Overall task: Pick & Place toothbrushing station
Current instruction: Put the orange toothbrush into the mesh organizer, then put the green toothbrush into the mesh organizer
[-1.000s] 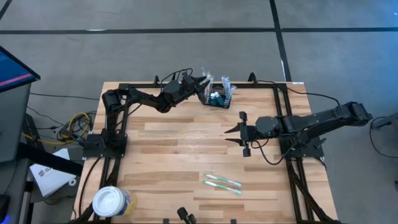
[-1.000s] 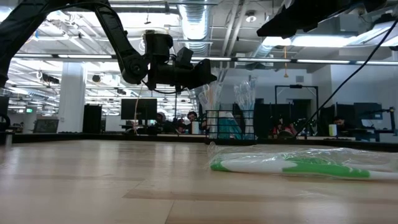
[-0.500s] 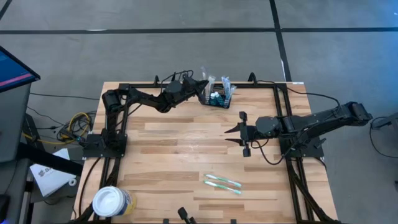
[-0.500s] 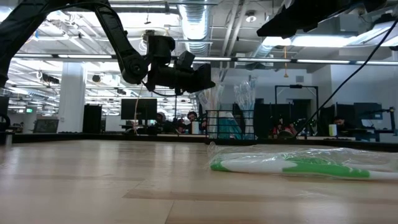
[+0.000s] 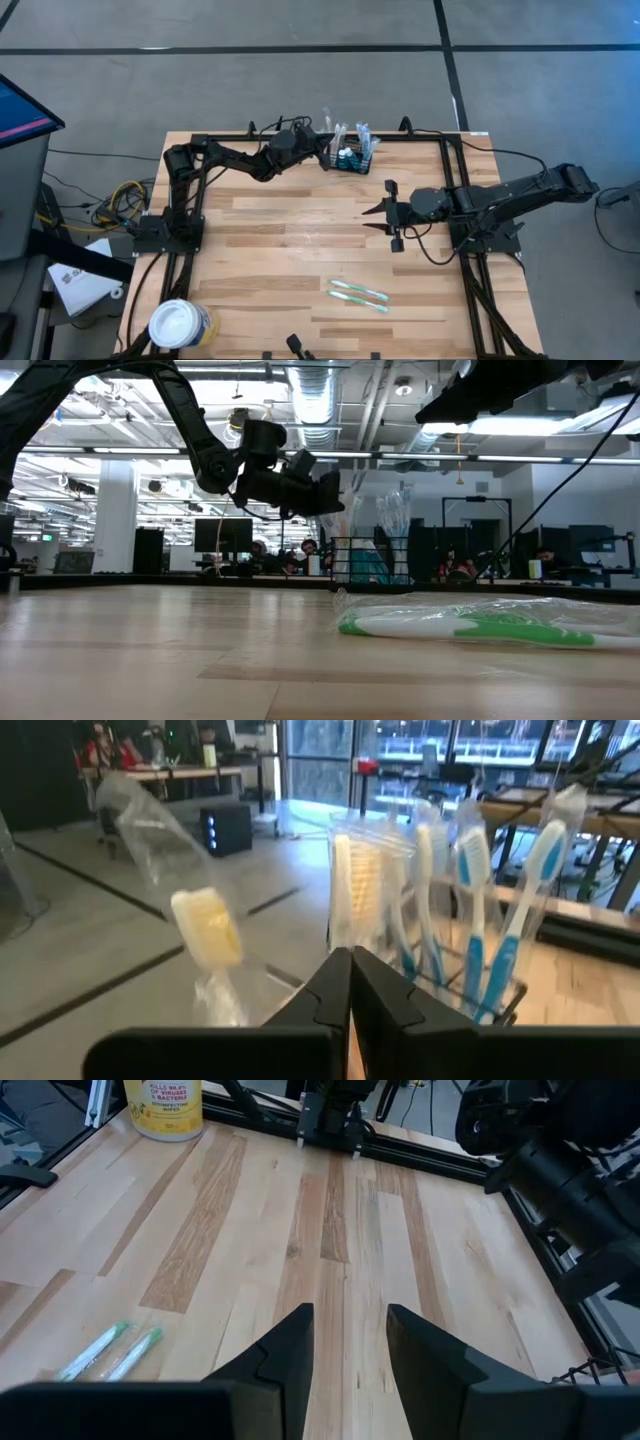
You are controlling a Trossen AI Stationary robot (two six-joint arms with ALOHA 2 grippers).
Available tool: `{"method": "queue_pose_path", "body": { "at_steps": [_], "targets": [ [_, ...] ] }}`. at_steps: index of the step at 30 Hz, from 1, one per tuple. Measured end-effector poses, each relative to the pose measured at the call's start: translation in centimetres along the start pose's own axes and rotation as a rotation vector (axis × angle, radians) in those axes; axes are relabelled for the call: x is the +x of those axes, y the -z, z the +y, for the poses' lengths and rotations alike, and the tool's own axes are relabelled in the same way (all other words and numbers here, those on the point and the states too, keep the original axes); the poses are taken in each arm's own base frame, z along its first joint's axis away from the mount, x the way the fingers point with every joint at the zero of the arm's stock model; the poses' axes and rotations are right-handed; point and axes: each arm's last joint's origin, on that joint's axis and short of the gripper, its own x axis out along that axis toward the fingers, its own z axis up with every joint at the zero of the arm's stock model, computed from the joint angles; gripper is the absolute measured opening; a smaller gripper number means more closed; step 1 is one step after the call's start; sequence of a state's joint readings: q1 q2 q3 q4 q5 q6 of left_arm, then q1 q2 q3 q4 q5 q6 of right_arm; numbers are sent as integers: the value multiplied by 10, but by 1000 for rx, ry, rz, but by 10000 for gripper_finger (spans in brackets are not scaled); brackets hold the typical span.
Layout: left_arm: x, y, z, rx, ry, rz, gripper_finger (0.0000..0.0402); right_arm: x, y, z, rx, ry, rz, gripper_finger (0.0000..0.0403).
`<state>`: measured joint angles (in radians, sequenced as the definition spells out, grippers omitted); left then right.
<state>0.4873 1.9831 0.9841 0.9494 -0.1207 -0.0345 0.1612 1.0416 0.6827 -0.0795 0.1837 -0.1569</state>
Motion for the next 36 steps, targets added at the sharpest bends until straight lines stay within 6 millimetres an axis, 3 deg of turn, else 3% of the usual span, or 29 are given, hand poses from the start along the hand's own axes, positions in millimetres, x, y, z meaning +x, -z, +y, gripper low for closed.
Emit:
{"method": "queue_pose_path", "body": {
  "at_steps": [16,28,36],
  "targets": [
    [0,2,-1,26,5,28,25,0,0,0,0,0,3,118],
    [-13,-22,-9,52,27,113,73,0,1,0,-1,-1,11,118],
    [-27,-32,-8,66,24,244,77,0,1,0,24,-1,11,118]
  ]
}}
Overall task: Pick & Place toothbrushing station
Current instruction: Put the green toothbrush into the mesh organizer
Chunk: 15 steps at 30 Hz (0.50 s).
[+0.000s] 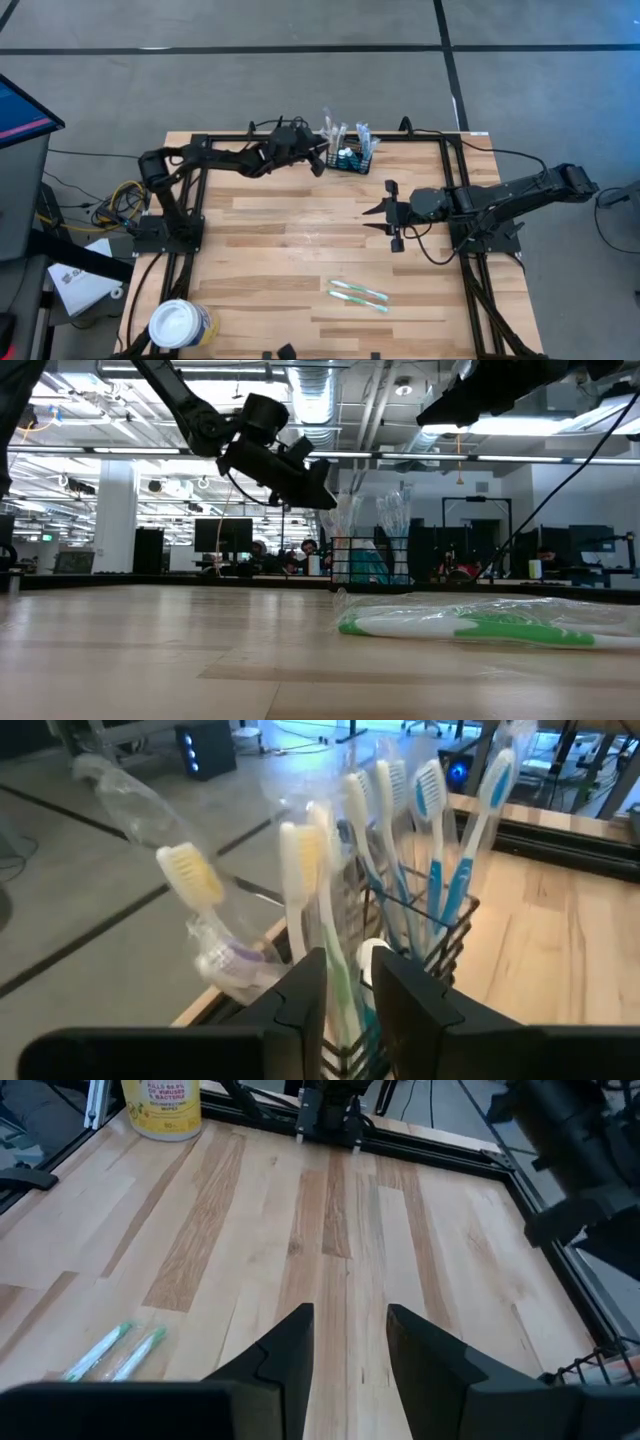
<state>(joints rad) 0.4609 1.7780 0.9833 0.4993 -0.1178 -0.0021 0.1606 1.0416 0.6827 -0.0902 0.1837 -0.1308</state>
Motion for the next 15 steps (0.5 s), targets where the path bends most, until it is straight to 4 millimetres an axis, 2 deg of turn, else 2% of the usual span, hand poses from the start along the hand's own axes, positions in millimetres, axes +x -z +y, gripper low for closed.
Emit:
{"method": "queue_pose_path", "body": {
  "at_steps": [8,15],
  "targets": [
    [-8,-4,-19,13,47,13,77,6,7,2,15,-10,71,118],
    [-12,0,-42,36,107,46,76,28,26,12,80,-30,227,118]
  ]
}}
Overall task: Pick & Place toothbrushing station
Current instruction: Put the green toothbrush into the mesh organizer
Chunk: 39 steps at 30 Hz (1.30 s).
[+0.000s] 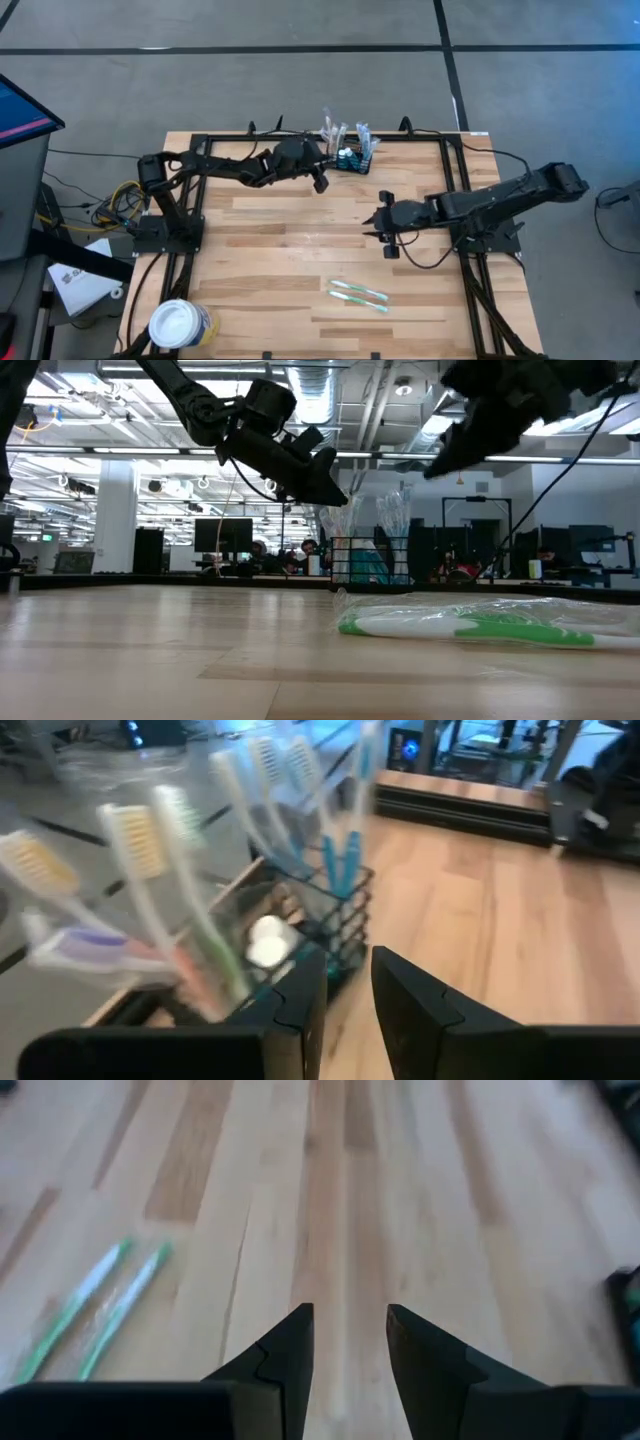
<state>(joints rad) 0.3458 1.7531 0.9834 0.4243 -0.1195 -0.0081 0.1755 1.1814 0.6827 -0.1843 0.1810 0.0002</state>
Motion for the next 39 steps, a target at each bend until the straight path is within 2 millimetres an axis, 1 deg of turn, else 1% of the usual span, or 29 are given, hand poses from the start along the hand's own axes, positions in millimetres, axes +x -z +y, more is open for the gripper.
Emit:
{"method": "queue_pose_path", "body": {
  "at_steps": [6,15,19,26,30,35,39],
  "targets": [
    [-3,0,-20,18,55,-4,76,16,11,13,20,-29,101,118],
    [-8,1,-47,44,121,-6,76,29,22,37,55,-153,187,118],
    [-10,1,-54,51,139,-7,76,35,28,48,62,-208,231,118],
    [-9,1,-53,50,132,-7,76,41,37,66,131,-299,315,118],
    [-9,2,-52,50,132,-7,76,42,41,77,174,-311,345,118],
    [-9,2,-52,50,133,-6,76,44,49,90,176,-328,389,118],
    [-9,2,-52,50,133,-6,76,44,49,96,212,-370,403,118]
  ]
}}
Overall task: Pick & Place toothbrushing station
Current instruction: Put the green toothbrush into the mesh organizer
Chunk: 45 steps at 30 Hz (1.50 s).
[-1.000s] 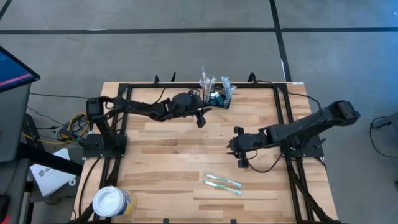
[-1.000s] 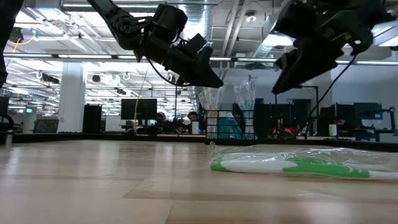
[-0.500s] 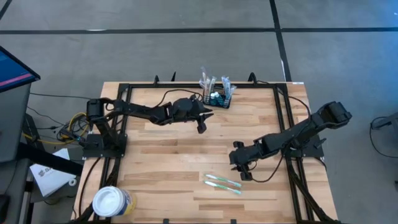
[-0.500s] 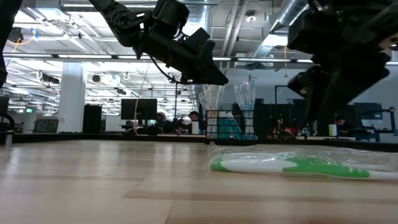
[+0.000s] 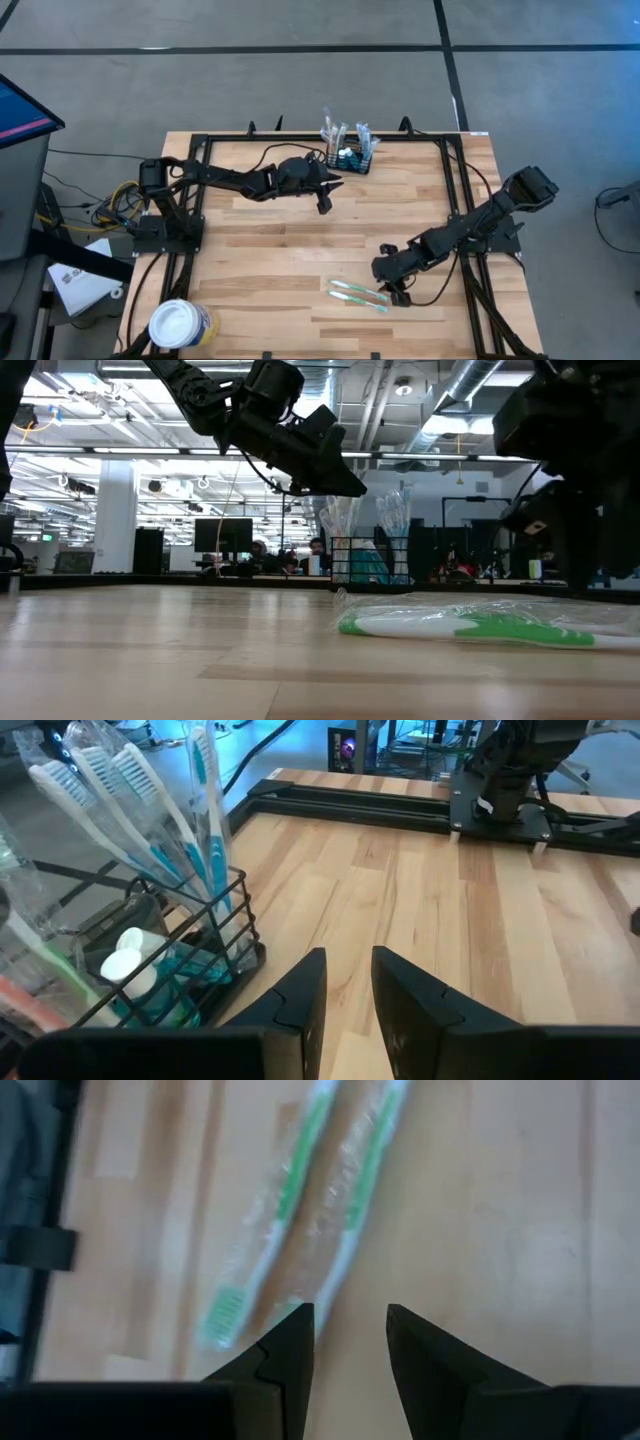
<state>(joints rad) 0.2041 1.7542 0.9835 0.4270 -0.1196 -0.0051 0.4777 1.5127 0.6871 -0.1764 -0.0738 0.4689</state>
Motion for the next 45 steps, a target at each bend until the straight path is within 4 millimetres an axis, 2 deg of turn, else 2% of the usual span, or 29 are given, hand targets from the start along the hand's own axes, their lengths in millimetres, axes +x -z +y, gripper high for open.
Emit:
{"method": "queue_pose_path", "body": {
  "at_steps": [7,14,23,29,36,40,45],
  "targets": [
    [0,0,0,0,1,0,76,0,-4,9,7,-46,-47,118],
    [0,0,0,0,3,0,76,0,-4,8,33,-45,-45,118],
    [0,0,0,0,3,2,76,12,0,6,56,-31,-8,118],
    [0,1,0,1,0,5,76,28,2,4,65,-57,22,118],
    [0,1,0,1,0,5,76,33,2,5,60,-88,33,117],
    [0,1,0,0,0,5,76,33,2,4,57,-86,34,93],
    [0,1,0,0,0,5,76,33,1,2,51,-85,31,27]
  ]
}}
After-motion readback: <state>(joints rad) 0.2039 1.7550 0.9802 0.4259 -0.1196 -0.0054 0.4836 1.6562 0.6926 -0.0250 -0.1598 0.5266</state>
